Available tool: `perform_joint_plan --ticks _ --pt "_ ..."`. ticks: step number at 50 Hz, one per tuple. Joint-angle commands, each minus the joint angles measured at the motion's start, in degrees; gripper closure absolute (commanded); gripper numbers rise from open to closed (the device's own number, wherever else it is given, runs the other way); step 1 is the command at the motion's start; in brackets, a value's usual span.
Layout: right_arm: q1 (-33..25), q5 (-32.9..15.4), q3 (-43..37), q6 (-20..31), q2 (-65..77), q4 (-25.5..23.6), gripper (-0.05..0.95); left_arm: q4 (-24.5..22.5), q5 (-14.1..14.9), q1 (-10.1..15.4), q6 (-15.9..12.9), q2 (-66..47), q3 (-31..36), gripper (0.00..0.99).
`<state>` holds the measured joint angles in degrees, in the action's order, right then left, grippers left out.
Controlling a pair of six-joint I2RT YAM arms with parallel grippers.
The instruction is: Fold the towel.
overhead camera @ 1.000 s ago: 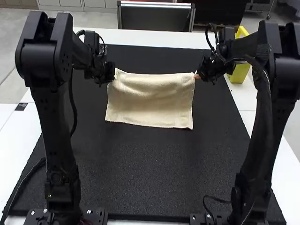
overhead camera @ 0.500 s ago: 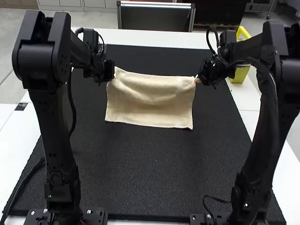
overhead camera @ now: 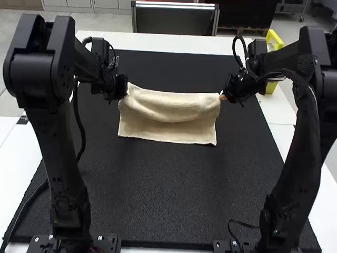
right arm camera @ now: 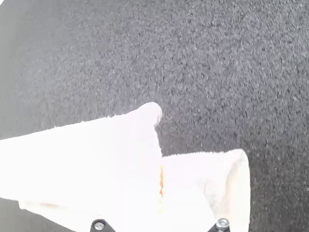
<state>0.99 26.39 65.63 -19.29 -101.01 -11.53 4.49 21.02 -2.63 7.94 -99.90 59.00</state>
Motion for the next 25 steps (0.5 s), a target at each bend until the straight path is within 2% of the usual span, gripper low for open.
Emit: perform_joint_plan --ticks 1,25 --pt "-0.73 -0.03 -1.29 -0.31 3.19 0.46 0.92 -0.10 0.52 -0.79 -1.53 2.69 -1.79 0.974" --pt "-1.61 -0.46 -7.97 0.04 5.30 1.69 0.92 -1.59 0.78 -1.41 -3.11 3.74 -7.24 0.974"
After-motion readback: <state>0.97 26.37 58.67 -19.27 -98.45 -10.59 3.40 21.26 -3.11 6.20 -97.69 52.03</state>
